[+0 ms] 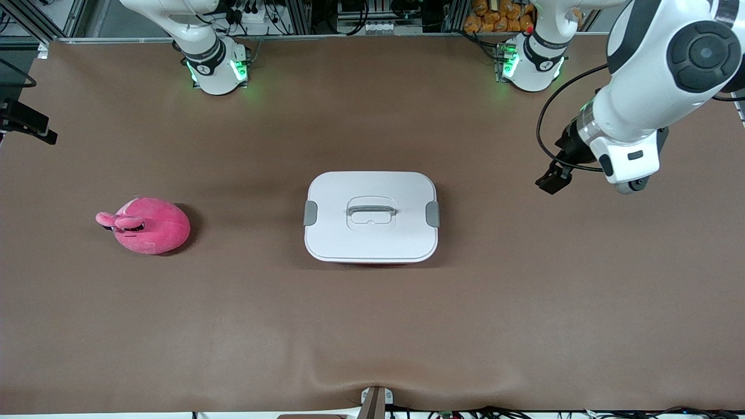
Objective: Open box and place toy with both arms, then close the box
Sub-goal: 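Move the left gripper toward the white box lid, then lower the left gripper onto the lid handle and grasp it, then lift the lid with the left gripper while the right gripper reaches the toy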
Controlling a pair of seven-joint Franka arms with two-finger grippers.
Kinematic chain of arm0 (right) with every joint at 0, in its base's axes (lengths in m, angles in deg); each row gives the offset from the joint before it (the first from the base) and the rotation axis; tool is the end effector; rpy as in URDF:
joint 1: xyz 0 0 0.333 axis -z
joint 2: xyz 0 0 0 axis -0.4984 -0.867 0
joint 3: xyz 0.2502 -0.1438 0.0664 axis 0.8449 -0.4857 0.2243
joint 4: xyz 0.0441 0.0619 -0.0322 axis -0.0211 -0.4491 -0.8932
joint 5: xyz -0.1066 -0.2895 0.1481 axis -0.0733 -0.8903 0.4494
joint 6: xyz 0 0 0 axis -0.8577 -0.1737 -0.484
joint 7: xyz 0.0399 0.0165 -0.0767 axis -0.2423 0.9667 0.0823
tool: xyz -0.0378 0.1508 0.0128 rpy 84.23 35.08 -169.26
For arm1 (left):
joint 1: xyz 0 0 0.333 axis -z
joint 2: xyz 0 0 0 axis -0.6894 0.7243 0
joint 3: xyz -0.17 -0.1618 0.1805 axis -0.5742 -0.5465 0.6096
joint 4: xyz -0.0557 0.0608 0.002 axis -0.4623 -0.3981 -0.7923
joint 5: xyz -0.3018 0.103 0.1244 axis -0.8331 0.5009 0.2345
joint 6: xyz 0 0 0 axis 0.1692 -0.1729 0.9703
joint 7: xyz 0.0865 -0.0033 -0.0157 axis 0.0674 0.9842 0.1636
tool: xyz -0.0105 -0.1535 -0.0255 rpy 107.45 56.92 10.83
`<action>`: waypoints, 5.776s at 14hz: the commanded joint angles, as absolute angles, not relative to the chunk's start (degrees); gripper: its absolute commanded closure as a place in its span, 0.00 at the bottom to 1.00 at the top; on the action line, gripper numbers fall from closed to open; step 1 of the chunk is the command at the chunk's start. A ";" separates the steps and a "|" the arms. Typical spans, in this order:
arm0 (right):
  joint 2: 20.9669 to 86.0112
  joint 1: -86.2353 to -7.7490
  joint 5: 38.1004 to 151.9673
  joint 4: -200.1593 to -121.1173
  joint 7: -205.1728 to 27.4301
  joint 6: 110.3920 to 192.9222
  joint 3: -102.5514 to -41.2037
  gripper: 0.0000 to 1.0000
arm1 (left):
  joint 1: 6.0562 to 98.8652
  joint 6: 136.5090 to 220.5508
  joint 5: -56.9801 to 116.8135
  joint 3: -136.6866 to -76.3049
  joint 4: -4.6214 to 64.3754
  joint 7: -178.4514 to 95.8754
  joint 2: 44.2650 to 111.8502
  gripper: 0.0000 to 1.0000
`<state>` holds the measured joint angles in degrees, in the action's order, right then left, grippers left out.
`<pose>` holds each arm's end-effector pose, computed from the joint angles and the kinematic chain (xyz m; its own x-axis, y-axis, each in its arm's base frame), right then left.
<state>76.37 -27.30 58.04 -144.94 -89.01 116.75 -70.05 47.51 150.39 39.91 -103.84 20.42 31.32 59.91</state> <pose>0.4832 -0.0526 0.5857 0.9982 -0.0182 -0.0572 -0.0184 -0.9998 -0.0034 0.4959 -0.1658 0.4887 0.5047 0.8621 -0.0454 0.8510 -0.5056 -0.1421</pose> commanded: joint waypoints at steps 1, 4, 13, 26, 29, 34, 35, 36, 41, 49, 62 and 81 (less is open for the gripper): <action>76.25 -26.99 58.80 -143.88 -88.41 116.46 -69.68 0.00 | 49.03 150.84 41.63 -103.99 19.73 34.25 61.92 0.00; 76.25 -27.26 58.89 -143.88 -88.41 116.46 -69.68 0.00 | 51.48 153.56 43.73 -104.08 19.64 39.43 64.73 0.00; 76.16 -27.08 58.89 -143.88 -88.50 116.37 -69.68 0.00 | 58.70 160.41 44.45 -104.08 19.02 56.83 71.15 0.00; 76.16 -27.17 58.89 -143.88 -88.50 116.37 -69.68 0.00 | 68.63 166.12 45.85 -103.46 10.67 77.75 82.40 0.00; 76.16 -27.08 58.89 -143.88 -88.50 116.37 -69.68 0.00 | 71.09 169.20 45.94 -103.20 10.59 81.54 84.25 0.00; 76.16 -26.99 58.89 -143.88 -88.50 116.46 -69.68 0.00 | 73.11 170.52 46.03 -103.02 8.83 85.67 85.92 0.00; 76.16 -26.99 58.98 -143.88 -88.50 116.37 -69.68 0.00 | 73.20 171.14 46.11 -103.02 8.74 86.64 85.92 0.01; 76.16 -26.99 58.89 -143.88 -88.50 116.37 -69.68 0.00 | 73.55 171.84 46.29 -103.02 8.74 87.69 85.92 0.01; 76.16 -27.08 58.89 -143.97 -88.50 116.37 -69.68 0.00 | 77.68 174.48 46.38 -101.19 8.21 92.27 87.59 0.09; 76.16 -27.17 58.89 -144.23 -88.50 116.28 -69.68 0.00 | 83.05 178.09 46.29 -96.08 8.04 94.38 89.26 0.17; 74.49 -27.26 58.80 -144.58 -88.76 116.19 -69.77 0.00 | 84.37 178.53 46.29 -96.17 8.12 96.49 89.70 0.65; 67.38 -29.37 58.80 -145.38 -95.79 114.26 -69.68 0.00 | 84.02 178.52 46.29 -96.17 8.12 95.87 89.00 1.00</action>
<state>67.87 -28.93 58.31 -145.70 -93.51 115.02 -69.40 83.35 178.70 45.05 -96.69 9.33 94.71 88.73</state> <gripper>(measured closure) 0.000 0.930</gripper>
